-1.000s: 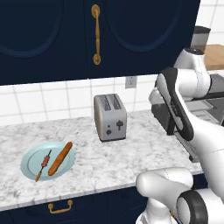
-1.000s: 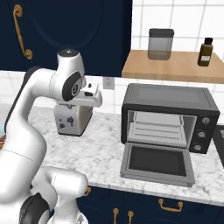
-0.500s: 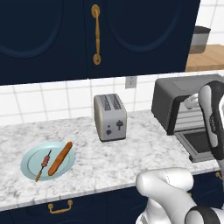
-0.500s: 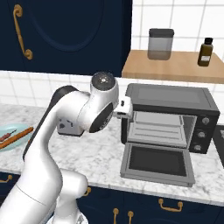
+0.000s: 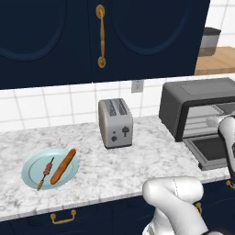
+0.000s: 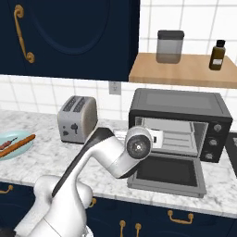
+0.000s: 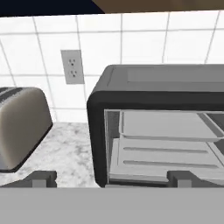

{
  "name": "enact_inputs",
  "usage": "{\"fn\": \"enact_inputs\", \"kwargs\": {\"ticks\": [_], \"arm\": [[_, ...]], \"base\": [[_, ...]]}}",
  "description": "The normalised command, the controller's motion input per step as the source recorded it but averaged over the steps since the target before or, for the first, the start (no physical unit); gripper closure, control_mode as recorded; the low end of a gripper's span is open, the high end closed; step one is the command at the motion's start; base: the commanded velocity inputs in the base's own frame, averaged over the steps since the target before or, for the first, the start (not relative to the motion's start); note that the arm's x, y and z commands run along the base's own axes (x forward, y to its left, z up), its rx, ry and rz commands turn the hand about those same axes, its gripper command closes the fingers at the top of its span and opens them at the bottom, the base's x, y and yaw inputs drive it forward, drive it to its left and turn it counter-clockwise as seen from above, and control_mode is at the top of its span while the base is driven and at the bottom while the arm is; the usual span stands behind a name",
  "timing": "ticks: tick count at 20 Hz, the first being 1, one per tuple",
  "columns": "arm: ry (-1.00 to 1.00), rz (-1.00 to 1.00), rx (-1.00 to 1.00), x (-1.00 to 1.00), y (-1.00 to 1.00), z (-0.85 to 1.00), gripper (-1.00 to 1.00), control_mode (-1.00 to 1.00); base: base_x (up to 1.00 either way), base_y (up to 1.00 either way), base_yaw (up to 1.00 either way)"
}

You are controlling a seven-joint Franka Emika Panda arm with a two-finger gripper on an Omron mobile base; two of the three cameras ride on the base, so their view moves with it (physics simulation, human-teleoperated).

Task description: Pick up the kebab skewer and baguette bread, and place them inside the toaster oven. Close the toaster oven door and start by setting the timer.

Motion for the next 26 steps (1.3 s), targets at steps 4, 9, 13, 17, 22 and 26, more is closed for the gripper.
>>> {"fn": "enact_inputs", "kwargs": {"ticks": [4, 9, 13, 17, 22, 26], "arm": [[0.00, -0.04, 0.00, 0.22, -0.94, 0.00, -1.00, -1.00], [0.00, -0.03, 0.00, 0.51, -0.59, 0.00, -1.00, -1.00], [0.00, 0.00, 0.00, 0.34, -0.41, -0.25, -1.00, -1.00], [0.00, -0.02, -0.03, 0.16, -0.29, -0.67, -1.00, -1.00], [0.00, -0.01, 0.00, 0.53, -0.23, -0.08, -1.00, -1.00], [0.00, -0.01, 0.00, 0.51, -0.19, 0.00, -1.00, -1.00]], "base": [[0.00, 0.00, 0.00], [0.00, 0.00, 0.00], [0.00, 0.00, 0.00], [0.00, 0.00, 0.00], [0.00, 0.00, 0.00], [0.00, 0.00, 0.00]]}}
